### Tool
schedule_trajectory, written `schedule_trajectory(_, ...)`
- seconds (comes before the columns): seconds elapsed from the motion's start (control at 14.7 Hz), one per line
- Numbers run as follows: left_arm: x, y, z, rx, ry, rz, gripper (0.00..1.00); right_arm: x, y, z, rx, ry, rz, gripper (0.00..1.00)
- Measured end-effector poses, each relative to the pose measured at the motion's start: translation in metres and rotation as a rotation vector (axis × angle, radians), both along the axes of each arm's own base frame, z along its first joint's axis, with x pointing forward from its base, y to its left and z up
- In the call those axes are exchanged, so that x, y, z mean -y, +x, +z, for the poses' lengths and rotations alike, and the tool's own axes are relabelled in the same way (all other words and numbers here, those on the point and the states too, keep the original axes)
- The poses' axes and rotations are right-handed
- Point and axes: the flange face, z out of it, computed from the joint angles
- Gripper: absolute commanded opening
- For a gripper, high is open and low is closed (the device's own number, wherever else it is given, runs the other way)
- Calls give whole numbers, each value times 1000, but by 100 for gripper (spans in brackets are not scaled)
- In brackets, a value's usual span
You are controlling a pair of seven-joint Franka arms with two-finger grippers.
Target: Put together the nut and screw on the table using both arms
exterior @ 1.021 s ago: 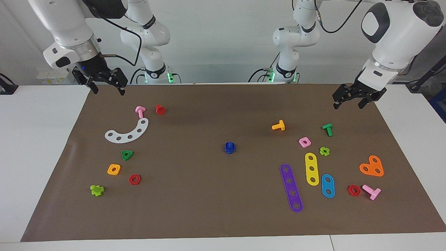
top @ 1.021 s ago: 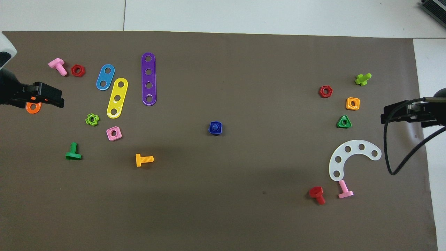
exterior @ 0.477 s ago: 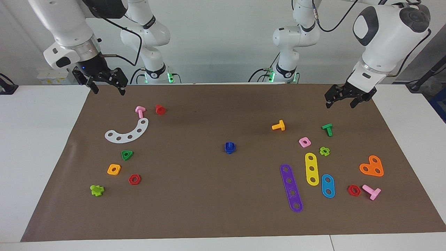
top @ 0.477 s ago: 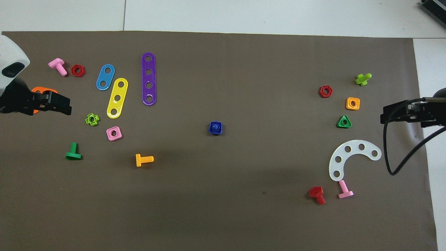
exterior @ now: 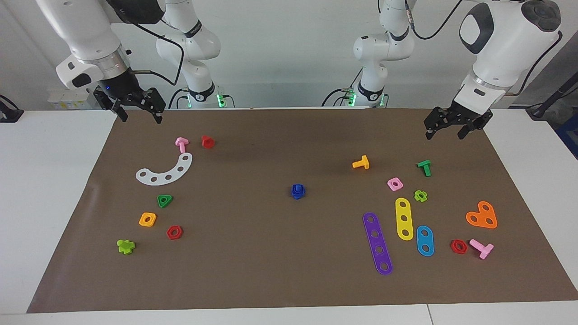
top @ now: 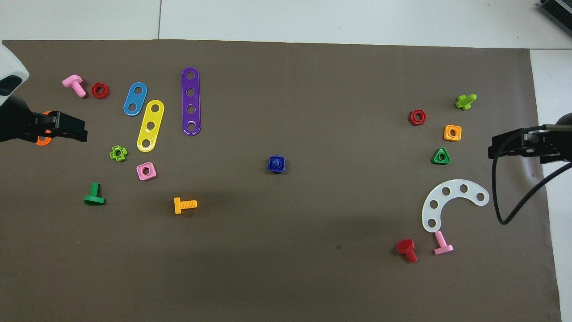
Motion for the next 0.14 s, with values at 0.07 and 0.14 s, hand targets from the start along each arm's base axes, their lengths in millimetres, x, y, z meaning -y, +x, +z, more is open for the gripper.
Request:
schedule_trajectory(0.07, 0, 0, 0, 3, 0, -1, 100, 1, 0, 0, 0, 0, -2, 100)
schedule_trajectory(0.14, 0, 0, 1, 5, 0, -1, 100, 1, 0, 0, 1, 0, -3, 100)
